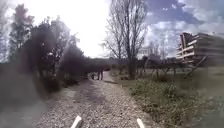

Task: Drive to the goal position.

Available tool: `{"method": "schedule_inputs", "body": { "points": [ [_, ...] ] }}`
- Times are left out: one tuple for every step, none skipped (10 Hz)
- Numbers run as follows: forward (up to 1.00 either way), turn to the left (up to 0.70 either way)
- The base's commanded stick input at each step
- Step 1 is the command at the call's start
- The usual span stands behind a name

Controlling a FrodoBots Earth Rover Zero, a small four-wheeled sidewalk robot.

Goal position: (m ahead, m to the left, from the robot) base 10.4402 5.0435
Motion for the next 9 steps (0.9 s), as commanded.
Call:
{"method": "schedule_inputs", "body": {
  "points": [
    [0.30,-0.05],
    [0.30,-0.25],
    [0.30,-0.60],
    [0.30,-0.09],
    [0.30,0.00],
    [0.30,0.00],
    [0.30,0.00],
    [0.30,0.00],
    [0.30,0.00]
  ]
}}
